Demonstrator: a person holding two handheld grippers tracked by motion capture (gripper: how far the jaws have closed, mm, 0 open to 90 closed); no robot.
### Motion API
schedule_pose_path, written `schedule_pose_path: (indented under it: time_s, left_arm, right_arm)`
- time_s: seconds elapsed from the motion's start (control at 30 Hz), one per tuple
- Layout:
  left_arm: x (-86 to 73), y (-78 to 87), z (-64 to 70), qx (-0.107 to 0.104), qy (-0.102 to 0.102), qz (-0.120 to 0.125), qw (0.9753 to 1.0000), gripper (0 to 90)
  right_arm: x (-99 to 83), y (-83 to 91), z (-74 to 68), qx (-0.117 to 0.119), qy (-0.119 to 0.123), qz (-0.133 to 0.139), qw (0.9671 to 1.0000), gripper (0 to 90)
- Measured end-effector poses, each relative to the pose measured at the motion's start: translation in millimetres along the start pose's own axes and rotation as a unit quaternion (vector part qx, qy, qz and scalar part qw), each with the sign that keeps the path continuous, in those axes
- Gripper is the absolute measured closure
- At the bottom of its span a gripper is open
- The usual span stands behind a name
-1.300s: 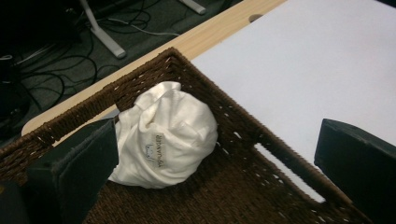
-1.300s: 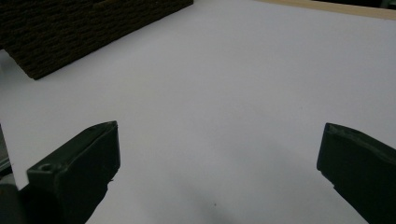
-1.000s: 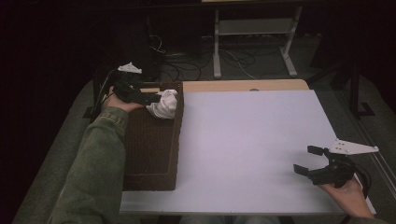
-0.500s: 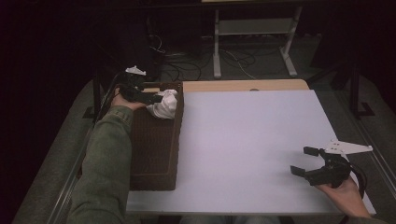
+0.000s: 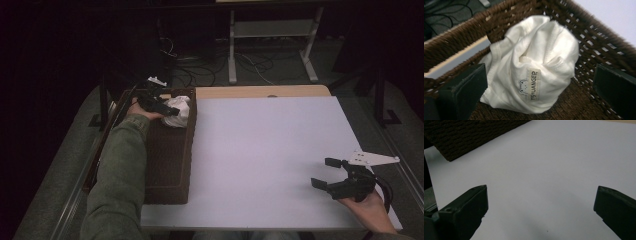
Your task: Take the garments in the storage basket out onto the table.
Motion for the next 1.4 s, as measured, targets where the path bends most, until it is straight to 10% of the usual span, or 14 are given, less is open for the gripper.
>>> schedule_pose_path:
  time_s: [0.37,1.0,1.4]
  left_arm:
    - [2.6,-23.4,-7.1,0.006,0.008,-0.072,0.9973,0.0]
    - [5.9,-20.7,-0.6,0.034,-0.021,-0.066,0.9971,56.0]
    - [7.5,5.9,-4.0,0.015,-0.026,-0.072,0.9970,67.8]
  right_arm:
    - [-0.7,0.7,0.5,0.001,-0.001,-0.001,1.0000,0.0]
    - [-0.7,0.9,0.7,0.003,0.000,-0.002,1.0000,0.0]
    - [0.0,-0.2,1.0,0.006,0.002,-0.005,1.0000,0.0]
Point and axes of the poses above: each handheld gripper's, and its own axes: y roughly backward along the jaws, x roughly out of its top, z roughly to its right, the point moved 1 cm from there along -y, roughly forward along the jaws, and after that the axes turned 6 degrees about -y, right-handed, at the moved point
